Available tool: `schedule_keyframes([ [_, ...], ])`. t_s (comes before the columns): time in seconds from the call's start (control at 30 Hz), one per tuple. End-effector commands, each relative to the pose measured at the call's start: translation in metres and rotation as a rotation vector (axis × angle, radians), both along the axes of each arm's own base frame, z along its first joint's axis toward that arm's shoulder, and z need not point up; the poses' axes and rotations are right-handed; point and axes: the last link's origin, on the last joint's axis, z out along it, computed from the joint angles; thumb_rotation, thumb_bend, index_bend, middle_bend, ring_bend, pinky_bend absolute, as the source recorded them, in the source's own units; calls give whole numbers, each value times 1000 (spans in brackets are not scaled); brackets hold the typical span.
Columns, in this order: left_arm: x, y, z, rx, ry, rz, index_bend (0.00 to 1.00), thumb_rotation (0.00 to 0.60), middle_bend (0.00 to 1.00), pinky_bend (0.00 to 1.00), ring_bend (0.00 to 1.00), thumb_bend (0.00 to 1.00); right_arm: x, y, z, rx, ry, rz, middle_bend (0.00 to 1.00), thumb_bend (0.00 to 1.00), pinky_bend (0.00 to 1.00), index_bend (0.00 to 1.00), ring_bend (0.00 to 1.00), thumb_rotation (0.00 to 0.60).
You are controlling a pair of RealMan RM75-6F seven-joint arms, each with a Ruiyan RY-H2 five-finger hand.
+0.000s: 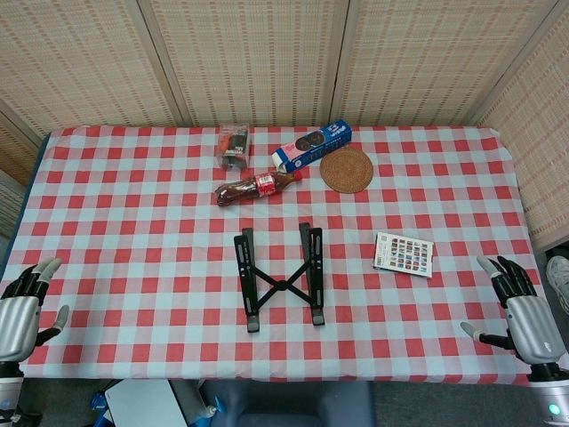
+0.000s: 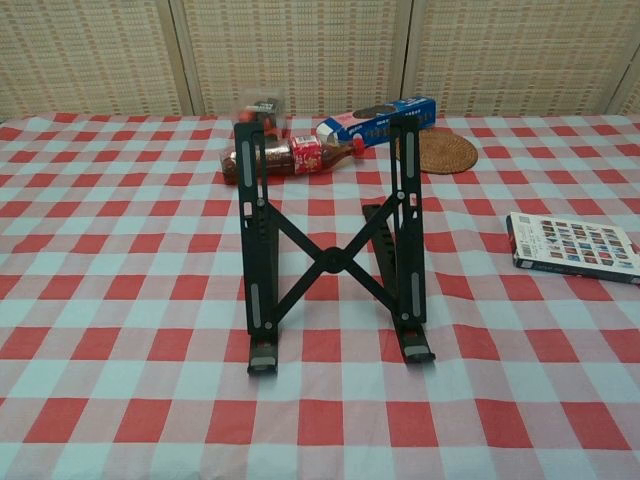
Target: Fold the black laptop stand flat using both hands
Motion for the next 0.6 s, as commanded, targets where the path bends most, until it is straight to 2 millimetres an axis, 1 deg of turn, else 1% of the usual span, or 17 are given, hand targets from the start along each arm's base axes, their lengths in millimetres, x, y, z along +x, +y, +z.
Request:
schedule_keyframes([
  [0.03,-1,1,-1,-2,-1,3,96,600,128,230,127,369,1,0,-1,1,0,2,101,46,38,53,4,600],
  [0.33,2,7,-2,-8,-44,-15,96,600,128,229,127,369,6,-3,-3,7,-2,21,101,47,38,53,4,600],
  [0.6,8,30,-2,-39,-163,-67,94,600,128,230,128,363,18,-14,-12,63,-78,54,101,47,38,53,4,600],
])
